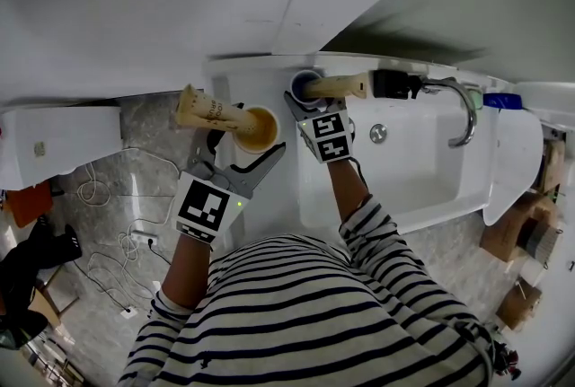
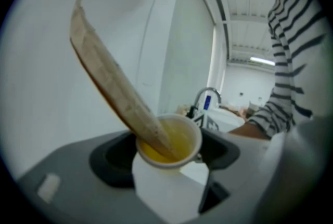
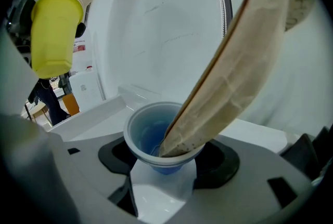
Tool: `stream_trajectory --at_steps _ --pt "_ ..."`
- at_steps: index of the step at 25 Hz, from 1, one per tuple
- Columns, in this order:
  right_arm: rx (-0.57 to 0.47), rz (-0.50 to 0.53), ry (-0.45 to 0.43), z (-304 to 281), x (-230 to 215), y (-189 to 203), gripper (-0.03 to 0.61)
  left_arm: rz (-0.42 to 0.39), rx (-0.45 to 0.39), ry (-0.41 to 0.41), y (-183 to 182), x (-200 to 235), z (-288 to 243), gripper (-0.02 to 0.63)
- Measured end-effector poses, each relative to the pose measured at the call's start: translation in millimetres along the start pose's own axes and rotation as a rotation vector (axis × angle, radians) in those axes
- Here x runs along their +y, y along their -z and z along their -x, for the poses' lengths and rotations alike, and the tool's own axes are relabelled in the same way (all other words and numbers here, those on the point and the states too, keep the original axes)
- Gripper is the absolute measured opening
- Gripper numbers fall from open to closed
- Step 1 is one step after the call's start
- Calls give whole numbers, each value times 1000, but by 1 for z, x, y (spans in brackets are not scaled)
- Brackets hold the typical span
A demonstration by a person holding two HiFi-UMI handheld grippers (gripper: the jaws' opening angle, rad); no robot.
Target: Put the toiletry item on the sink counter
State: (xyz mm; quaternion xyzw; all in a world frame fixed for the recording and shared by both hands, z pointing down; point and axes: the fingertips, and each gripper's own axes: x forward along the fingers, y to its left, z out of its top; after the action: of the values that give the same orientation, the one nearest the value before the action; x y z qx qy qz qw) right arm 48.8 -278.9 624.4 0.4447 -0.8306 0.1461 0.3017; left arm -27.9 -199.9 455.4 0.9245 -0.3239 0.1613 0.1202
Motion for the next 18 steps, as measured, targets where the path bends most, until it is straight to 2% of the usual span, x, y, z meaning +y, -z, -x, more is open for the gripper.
stream_trajectory --at_steps 5,12,18 --pt "-18 15 -14 0 2 0 298 1 5 3 2 -1 1 370" --pt "8 29 -25 -1 1 0 298 -5 5 13 -1 -4 -1 370" --pt "80 62 -13 -6 -1 13 298 -7 23 11 5 -5 0 370"
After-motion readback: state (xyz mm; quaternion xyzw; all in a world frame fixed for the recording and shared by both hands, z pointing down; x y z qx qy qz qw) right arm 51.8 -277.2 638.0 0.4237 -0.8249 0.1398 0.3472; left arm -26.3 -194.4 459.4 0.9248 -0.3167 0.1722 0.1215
